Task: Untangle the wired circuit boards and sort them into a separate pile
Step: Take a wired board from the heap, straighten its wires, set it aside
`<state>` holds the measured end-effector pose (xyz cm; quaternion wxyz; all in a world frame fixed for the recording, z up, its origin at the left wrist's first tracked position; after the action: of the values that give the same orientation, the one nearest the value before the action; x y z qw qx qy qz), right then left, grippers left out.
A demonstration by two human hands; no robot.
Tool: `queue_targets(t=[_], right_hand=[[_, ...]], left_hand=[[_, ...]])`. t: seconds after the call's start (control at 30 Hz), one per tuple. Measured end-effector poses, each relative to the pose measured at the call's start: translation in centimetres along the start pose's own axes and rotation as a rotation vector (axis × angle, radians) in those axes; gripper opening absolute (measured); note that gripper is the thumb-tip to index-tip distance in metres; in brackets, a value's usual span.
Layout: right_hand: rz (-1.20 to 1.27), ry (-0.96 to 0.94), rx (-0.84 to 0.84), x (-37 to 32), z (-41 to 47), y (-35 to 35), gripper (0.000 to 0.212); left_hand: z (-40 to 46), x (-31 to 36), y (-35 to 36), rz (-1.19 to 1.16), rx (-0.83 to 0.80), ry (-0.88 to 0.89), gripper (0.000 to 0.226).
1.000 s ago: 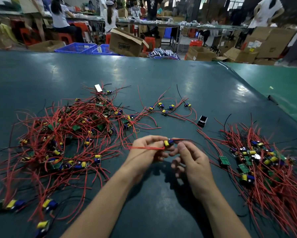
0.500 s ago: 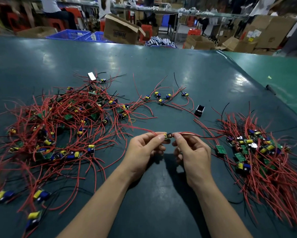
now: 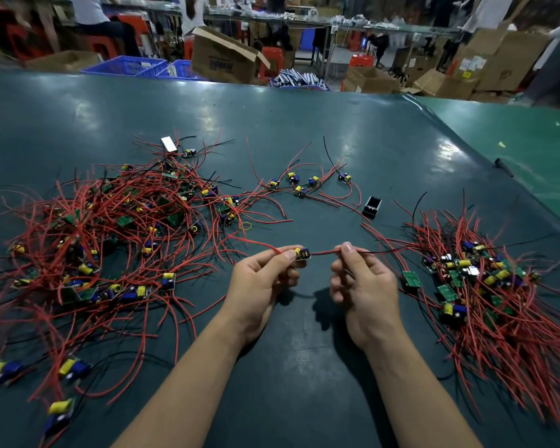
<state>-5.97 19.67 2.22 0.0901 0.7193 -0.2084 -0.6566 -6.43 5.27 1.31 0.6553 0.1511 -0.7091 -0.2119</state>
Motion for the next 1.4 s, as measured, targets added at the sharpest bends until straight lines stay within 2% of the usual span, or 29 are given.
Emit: queue_targets(t=[0.13, 0.23, 0.27, 0.33, 0.43, 0.57, 0.67, 0.87, 1.07, 1.17, 1.27, 1.33, 1.4], right_hand=[[-0.203, 0.049, -0.094, -0.2, -0.2, -0.3, 0.018], [-0.252, 0.037, -0.063, -0.4, -0.2, -0.4, 0.017], [-0.246, 0.014, -0.049, -0.4, -0.2, -0.3, 0.016], [-0.194, -0.050, 0.005, -0.6, -0.2, -0.2, 0.012], [-0.038, -0.065, 0.049, -0.8, -0.1, -0.3, 0.016], [0.082, 0.031, -0.044, -0.6, 0.0, -0.1, 0.030], [0.125, 0.081, -0.086, -0.8, 0.1, 0.0, 0.029], [0.142, -0.021, 0.087, -1.0, 0.6, -1.0, 0.023], [0.232, 0.054, 0.059, -0.9, 0.9, -0.7, 0.031], [0.297, 0.022, 0.186, -1.0, 1.2, -1.6, 0.028], [0.456, -0.024, 0.323, -1.6, 1.4, -3.2, 0.027], [0.398, -0.074, 0.345, -1.9, 1.4, -3.6, 0.027], [0.175, -0.053, 0.224, -1.5, 1.0, -2.5, 0.025]], left_hand=[[0.1, -0.2, -0.3, -0.010, 0.033, 0.020, 0.023], [-0.1, -0.5, -0.4, 0.093, 0.001, 0.049, 0.010], [-0.2, -0.6, -0.4, 0.128, -0.008, 0.058, 0.013], [-0.2, -0.7, -0.4, 0.157, -0.005, 0.055, 0.024], [0.0, -0.8, -0.5, 0.095, 0.024, 0.047, 0.026], [0.2, -0.8, -0.5, -0.022, 0.051, 0.044, 0.027], [0.1, -0.7, -0.5, -0.022, 0.008, 0.039, 0.025], [0.1, -0.7, -0.5, 0.030, 0.051, 0.059, 0.025], [0.1, -0.6, -0.5, 0.019, 0.050, 0.091, 0.020], [-0.1, -0.6, -0.4, 0.047, 0.065, 0.115, 0.016], [0.0, -0.5, -0.6, 0.003, 0.156, 0.174, 0.014], [0.2, -0.4, -0.9, 0.017, 0.228, 0.216, 0.009], [0.0, -0.4, -0.7, 0.146, 0.225, 0.236, 0.013]])
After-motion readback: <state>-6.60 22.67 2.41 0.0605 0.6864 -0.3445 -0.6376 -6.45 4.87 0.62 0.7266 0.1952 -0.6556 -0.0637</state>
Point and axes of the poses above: each hand's wrist, its own z-axis towards the middle knuckle, its own y-axis out of the palm, x = y × z, the point moved 2 cm from there along z, towards the middle knuckle, and after that the axes turned 5 degrees about -x, right-handed, at the moved point
